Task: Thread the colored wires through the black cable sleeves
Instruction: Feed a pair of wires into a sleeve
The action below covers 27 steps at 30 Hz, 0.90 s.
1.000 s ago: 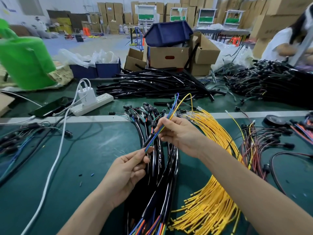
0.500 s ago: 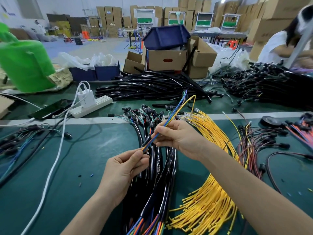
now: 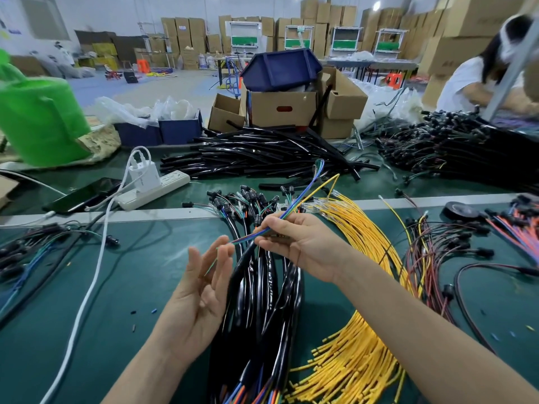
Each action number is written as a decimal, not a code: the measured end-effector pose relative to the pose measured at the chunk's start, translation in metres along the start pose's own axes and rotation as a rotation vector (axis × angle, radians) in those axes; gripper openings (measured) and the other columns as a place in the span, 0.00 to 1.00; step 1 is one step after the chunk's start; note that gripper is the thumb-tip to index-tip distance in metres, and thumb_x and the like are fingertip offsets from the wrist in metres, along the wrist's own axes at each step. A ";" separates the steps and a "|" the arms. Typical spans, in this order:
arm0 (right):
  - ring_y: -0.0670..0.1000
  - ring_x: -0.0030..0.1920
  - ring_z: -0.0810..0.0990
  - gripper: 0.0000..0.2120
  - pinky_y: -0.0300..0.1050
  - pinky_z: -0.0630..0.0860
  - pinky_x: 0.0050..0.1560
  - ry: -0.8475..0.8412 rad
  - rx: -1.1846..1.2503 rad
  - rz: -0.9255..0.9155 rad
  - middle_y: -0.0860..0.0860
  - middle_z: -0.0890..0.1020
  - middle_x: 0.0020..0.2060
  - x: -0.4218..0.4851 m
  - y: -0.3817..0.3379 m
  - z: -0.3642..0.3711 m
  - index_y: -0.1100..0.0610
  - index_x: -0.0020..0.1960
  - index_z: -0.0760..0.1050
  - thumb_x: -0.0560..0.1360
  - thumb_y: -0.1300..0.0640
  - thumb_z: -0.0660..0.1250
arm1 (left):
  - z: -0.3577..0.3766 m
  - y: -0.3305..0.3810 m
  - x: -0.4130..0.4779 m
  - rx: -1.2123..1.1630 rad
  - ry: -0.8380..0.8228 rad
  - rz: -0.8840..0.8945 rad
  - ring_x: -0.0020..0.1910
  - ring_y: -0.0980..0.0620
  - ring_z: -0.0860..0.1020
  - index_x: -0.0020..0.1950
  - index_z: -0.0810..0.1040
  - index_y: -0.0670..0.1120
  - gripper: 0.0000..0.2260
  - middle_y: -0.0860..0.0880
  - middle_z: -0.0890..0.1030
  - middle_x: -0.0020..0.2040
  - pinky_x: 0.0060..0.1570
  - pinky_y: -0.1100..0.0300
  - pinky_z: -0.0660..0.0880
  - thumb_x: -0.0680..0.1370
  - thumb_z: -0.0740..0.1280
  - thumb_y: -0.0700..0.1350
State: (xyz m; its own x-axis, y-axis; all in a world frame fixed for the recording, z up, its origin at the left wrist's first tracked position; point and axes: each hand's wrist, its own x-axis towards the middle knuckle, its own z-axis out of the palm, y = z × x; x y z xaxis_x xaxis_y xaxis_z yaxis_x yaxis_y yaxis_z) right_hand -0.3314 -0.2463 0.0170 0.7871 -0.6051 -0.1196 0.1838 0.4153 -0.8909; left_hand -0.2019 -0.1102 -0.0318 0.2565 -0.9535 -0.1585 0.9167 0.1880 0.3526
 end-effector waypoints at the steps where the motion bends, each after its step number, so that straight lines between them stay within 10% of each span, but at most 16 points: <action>1: 0.51 0.35 0.83 0.07 0.38 0.81 0.38 0.001 0.016 0.000 0.58 0.81 0.36 0.000 0.000 0.000 0.67 0.44 0.75 0.78 0.66 0.60 | 0.001 0.001 -0.001 -0.066 -0.021 -0.027 0.45 0.57 0.83 0.49 0.85 0.40 0.31 0.47 0.84 0.50 0.49 0.76 0.70 0.47 0.85 0.43; 5: 0.51 0.35 0.82 0.08 0.38 0.81 0.39 -0.003 0.025 0.014 0.59 0.80 0.37 0.000 0.004 0.002 0.67 0.44 0.75 0.79 0.66 0.60 | 0.003 0.000 -0.001 -0.203 0.000 -0.029 0.43 0.53 0.84 0.51 0.83 0.36 0.31 0.42 0.84 0.48 0.37 0.62 0.80 0.48 0.82 0.31; 16: 0.50 0.34 0.83 0.09 0.37 0.80 0.37 -0.041 0.031 0.007 0.58 0.82 0.36 0.001 0.004 0.005 0.66 0.43 0.75 0.79 0.65 0.60 | 0.000 -0.007 0.005 0.069 0.142 0.045 0.34 0.57 0.83 0.40 0.85 0.37 0.33 0.44 0.84 0.38 0.29 0.66 0.78 0.36 0.84 0.35; 21: 0.50 0.34 0.83 0.09 0.36 0.80 0.37 -0.059 -0.135 0.014 0.60 0.81 0.39 0.003 -0.001 -0.002 0.66 0.44 0.75 0.79 0.65 0.59 | -0.003 -0.004 0.008 0.355 0.118 0.051 0.30 0.57 0.82 0.39 0.86 0.42 0.08 0.44 0.84 0.37 0.28 0.65 0.78 0.65 0.71 0.44; 27: 0.49 0.32 0.81 0.08 0.37 0.80 0.38 -0.157 -0.488 0.060 0.60 0.79 0.38 0.005 -0.002 0.000 0.64 0.42 0.73 0.79 0.66 0.60 | -0.007 -0.009 0.005 0.794 0.050 -0.068 0.21 0.53 0.72 0.46 0.83 0.38 0.13 0.45 0.73 0.27 0.24 0.61 0.75 0.69 0.66 0.44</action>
State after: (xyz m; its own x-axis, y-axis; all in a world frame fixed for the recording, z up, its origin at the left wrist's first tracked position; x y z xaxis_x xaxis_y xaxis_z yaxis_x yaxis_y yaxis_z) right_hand -0.3277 -0.2505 0.0184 0.8738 -0.4648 -0.1432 -0.1310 0.0585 -0.9897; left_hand -0.2067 -0.1149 -0.0424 0.2388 -0.9416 -0.2374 0.4430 -0.1119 0.8895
